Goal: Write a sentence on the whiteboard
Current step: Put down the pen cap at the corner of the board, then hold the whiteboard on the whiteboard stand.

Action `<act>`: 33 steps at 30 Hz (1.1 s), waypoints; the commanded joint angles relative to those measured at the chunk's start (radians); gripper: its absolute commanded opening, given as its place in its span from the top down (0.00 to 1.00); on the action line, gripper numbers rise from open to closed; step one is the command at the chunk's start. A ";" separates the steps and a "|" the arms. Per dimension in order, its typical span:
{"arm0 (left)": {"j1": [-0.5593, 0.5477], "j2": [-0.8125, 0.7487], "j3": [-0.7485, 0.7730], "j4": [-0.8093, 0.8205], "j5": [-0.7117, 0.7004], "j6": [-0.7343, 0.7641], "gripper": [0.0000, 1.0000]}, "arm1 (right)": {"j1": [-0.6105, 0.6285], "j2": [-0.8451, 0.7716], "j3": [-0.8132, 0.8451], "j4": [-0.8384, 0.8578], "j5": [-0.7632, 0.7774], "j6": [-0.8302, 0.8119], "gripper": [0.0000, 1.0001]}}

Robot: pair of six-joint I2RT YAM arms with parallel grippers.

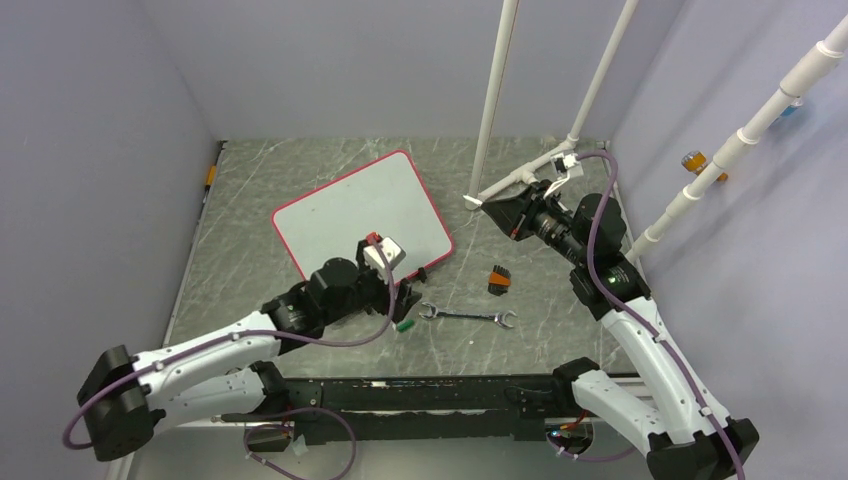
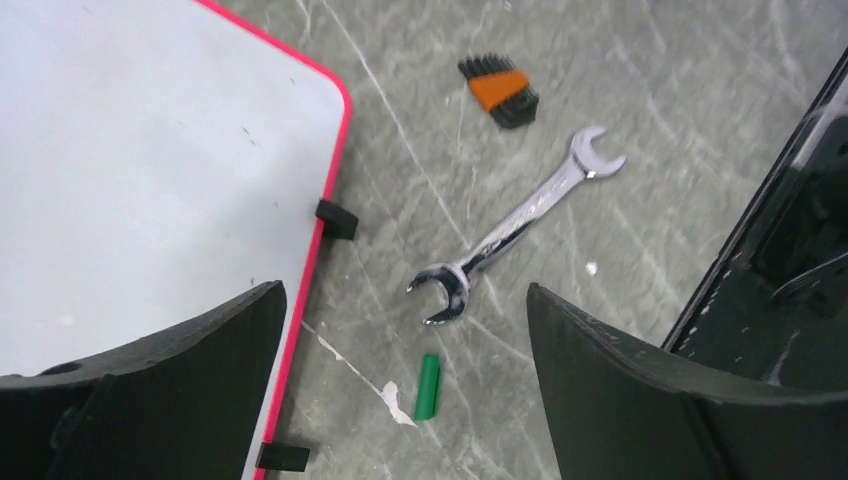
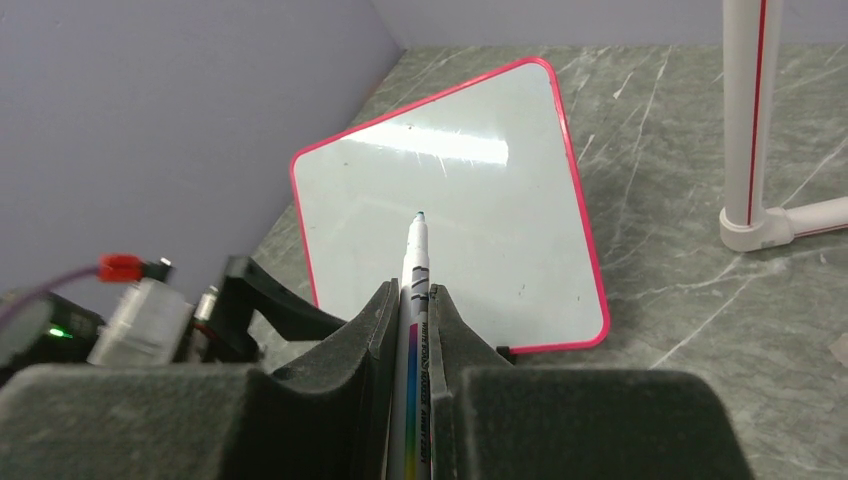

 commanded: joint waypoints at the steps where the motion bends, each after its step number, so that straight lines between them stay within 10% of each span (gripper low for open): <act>1: 0.002 -0.068 0.163 -0.282 -0.055 0.032 0.02 | -0.003 -0.029 0.018 0.018 0.007 -0.021 1.00; 18: 0.565 -0.011 0.569 -0.587 0.353 0.170 0.01 | -0.004 -0.045 0.013 0.023 -0.030 -0.001 1.00; 33: 0.982 0.466 1.038 -0.712 0.669 0.132 0.01 | -0.003 -0.004 0.007 0.052 -0.069 0.019 1.00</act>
